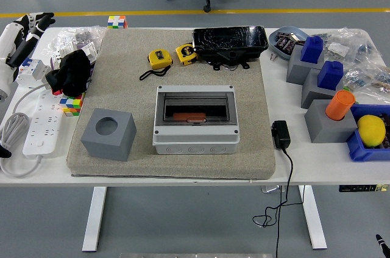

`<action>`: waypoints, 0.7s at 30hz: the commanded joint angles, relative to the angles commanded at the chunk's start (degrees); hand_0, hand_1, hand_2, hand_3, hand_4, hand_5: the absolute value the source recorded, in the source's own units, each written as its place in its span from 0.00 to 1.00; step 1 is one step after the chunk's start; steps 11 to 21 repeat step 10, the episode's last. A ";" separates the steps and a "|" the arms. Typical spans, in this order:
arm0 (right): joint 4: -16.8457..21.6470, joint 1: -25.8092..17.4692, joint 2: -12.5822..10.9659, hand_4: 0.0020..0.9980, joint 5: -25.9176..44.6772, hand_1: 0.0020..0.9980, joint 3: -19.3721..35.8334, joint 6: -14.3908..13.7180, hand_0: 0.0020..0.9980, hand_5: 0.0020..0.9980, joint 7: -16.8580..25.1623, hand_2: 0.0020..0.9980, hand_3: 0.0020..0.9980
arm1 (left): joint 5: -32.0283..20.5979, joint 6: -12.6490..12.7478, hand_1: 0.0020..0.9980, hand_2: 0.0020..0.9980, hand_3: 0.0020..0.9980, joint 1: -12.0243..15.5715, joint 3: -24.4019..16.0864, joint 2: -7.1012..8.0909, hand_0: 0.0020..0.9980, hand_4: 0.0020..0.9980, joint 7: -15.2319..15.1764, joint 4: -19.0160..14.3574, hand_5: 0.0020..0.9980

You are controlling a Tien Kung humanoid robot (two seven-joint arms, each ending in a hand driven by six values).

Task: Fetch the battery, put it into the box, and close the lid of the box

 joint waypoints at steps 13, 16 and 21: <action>0.00 0.25 0.10 1.00 0.13 0.75 0.38 -0.05 0.79 1.00 0.14 0.75 0.80 | -0.02 0.03 0.85 0.80 0.78 -0.18 -0.15 -0.15 0.86 1.00 -0.06 -0.04 1.00; 0.00 0.25 0.10 1.00 0.13 0.75 0.38 -0.05 0.79 1.00 0.14 0.75 0.80 | -0.02 0.03 0.85 0.80 0.78 -0.18 -0.15 -0.15 0.86 1.00 -0.06 -0.04 1.00; 0.00 0.25 0.10 1.00 0.13 0.75 0.38 -0.05 0.79 1.00 0.14 0.75 0.80 | -0.02 0.03 0.85 0.80 0.78 -0.18 -0.15 -0.15 0.86 1.00 -0.06 -0.04 1.00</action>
